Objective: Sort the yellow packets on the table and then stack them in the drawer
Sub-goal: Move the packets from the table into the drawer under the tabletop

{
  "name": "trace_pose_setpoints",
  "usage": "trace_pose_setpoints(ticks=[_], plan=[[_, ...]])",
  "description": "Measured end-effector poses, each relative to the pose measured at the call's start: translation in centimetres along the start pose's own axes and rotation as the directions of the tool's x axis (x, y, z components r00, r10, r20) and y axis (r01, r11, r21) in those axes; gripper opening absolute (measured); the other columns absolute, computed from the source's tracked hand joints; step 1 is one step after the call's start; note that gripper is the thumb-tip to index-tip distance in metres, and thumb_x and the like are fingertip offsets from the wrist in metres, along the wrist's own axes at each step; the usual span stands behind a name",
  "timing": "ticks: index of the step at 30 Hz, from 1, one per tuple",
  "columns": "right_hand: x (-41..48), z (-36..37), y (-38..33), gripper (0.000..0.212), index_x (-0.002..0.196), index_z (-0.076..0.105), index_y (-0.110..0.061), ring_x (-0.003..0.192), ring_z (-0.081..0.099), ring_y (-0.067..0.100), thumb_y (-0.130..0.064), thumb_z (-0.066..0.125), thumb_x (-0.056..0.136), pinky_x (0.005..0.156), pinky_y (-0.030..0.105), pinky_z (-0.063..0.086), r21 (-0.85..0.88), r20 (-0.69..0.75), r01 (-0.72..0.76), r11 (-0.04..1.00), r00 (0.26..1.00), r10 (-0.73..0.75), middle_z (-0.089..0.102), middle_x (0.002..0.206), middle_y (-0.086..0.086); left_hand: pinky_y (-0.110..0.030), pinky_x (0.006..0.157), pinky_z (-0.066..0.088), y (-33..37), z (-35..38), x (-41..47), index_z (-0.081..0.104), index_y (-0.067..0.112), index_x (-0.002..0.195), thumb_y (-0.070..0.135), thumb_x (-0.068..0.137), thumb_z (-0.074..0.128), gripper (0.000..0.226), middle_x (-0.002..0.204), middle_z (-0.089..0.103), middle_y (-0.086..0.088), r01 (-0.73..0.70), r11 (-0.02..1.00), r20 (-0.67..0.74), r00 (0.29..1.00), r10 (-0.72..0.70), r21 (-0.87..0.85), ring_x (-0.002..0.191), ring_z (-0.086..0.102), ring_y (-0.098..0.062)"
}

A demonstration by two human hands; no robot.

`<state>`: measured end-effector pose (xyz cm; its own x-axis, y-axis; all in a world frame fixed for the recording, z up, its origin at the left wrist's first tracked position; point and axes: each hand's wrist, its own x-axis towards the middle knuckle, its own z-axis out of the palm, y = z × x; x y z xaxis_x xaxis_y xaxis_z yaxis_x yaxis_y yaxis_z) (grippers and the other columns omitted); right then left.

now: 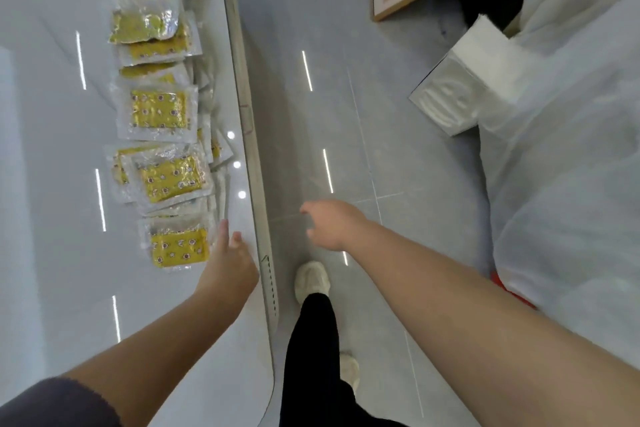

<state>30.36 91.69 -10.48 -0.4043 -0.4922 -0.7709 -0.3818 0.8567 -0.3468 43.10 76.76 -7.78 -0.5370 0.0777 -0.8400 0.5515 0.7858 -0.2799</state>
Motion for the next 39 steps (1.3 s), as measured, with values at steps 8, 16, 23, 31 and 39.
trace_pose_setpoints(ticks=[8, 16, 23, 31, 39], plan=[[7.1, -7.6, 2.2, 0.048, 0.139, 0.045, -0.022, 0.123, 0.052, 0.027, -0.022, 0.052, 0.092, 0.095, 0.032, 0.043, 0.055, 0.03, -0.038, 0.998, 0.999, 0.036, 0.053, 0.138, 0.006, -0.062, 0.113, 0.006, -12.5, -6.0, 7.1, -0.006, 0.006, 0.151, 0.062, 0.081, 0.059, 0.11, 0.157, -0.003, -0.024, 0.275, 0.938, -0.156, 0.938, -0.31, -0.211, 0.147, -0.001, -0.039], [16.3, -11.8, 1.1, 0.047, 0.139, 0.046, -0.017, 0.125, 0.051, 0.029, -0.022, 0.053, 0.093, 0.102, 0.035, 0.044, 0.121, 0.073, 0.006, 0.993, 0.997, -0.015, 0.052, 0.14, 0.009, -0.067, 0.111, -0.006, -16.5, -9.1, 14.8, -0.03, -0.005, 0.139, 0.059, 0.078, 0.064, 0.129, 0.143, -0.035, -0.036, 0.44, 0.875, 0.249, 0.887, -0.388, -0.204, 0.14, -0.022, -0.048], [22.2, -10.8, -1.0, 0.05, 0.142, 0.043, -0.007, 0.132, 0.045, 0.03, -0.015, 0.054, 0.093, 0.109, 0.036, 0.038, 0.494, 0.158, -0.186, 0.849, 0.98, 0.122, 0.047, 0.144, 0.013, -0.06, 0.115, -0.001, -16.9, -8.5, 15.0, -0.033, -0.001, 0.141, 0.041, 0.083, 0.066, 0.122, 0.139, -0.042, -0.036, 0.404, 0.835, 0.223, 0.913, -0.341, -0.375, 0.139, -0.026, -0.047], [27.4, -10.0, -2.8, 0.048, 0.139, 0.047, -0.016, 0.12, 0.055, 0.023, -0.003, 0.047, 0.093, 0.09, 0.043, 0.054, 0.898, 0.275, -0.326, 0.295, 0.94, 0.201, 0.056, 0.135, 0.008, -0.06, 0.115, -0.001, -17.6, -7.5, 15.1, -0.034, 0.0, 0.141, 0.043, 0.08, 0.07, 0.128, 0.134, -0.049, -0.034, 0.328, 0.837, 0.152, 0.945, -0.29, -0.438, 0.136, -0.031, -0.047], [28.6, -10.1, -2.8, 0.024, 0.107, 0.059, -0.015, 0.102, 0.059, 0.018, -0.003, 0.047, 0.091, 0.083, 0.037, 0.053, 0.913, 0.362, -0.374, 0.162, 0.927, 0.103, 0.061, 0.103, 0.006, -0.06, 0.115, -0.006, -17.9, -6.9, 15.0, -0.034, 0.004, 0.142, 0.042, 0.078, 0.073, 0.13, 0.135, -0.049, -0.033, 0.306, 0.831, 0.117, 0.951, -0.285, -0.464, 0.135, -0.034, -0.046]])
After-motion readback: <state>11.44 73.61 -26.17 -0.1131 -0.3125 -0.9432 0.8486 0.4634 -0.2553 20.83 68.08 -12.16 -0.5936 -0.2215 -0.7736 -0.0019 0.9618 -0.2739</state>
